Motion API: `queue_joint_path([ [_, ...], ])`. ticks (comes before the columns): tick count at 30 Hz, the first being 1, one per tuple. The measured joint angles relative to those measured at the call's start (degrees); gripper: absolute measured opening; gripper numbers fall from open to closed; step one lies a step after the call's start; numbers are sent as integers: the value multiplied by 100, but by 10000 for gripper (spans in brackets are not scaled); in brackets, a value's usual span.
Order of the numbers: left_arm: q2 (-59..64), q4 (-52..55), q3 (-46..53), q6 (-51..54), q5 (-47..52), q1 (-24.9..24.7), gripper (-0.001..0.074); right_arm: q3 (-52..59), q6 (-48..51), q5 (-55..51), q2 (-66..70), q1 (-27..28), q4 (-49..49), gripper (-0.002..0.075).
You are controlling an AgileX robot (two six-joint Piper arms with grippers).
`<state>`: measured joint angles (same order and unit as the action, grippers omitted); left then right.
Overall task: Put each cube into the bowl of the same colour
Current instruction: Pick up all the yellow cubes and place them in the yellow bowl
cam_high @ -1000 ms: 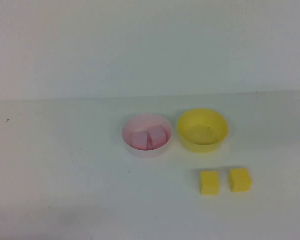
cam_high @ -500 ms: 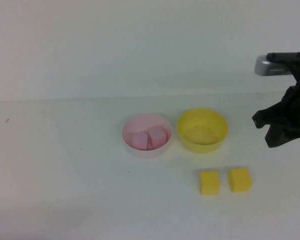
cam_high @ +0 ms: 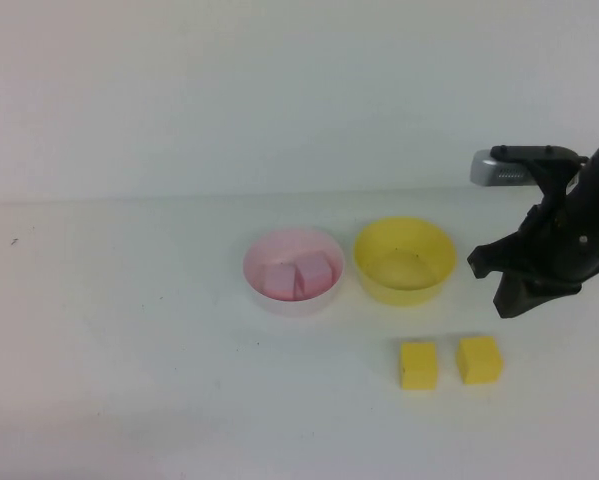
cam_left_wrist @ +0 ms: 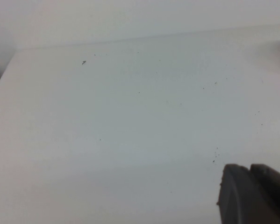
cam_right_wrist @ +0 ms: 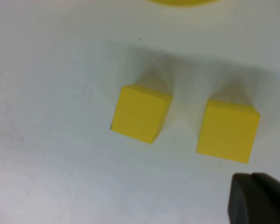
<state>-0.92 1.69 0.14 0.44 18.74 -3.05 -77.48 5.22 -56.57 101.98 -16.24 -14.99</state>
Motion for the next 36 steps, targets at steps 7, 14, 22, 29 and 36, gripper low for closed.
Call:
queue_joint_path([
  [7, 0, 0, 0, -44, 0, 0, 0, -34, 81, -29, 68, 0, 66, 279],
  [14, 0, 0, 0, -44, 0, 0, 0, -47, 55, -52, 328, -79, 41, 522],
  [22, 10, 0, 0, -11, 0, 0, 0, -47, -63, 183, 871, -209, 177, 524],
  [29, 10, 0, 0, -1, 0, 0, 0, -47, -87, 408, 1147, -226, 286, 524],
  [36, 10, 0, 0, -1, 0, 0, 0, -47, -87, 576, 1399, -226, 327, 435],
])
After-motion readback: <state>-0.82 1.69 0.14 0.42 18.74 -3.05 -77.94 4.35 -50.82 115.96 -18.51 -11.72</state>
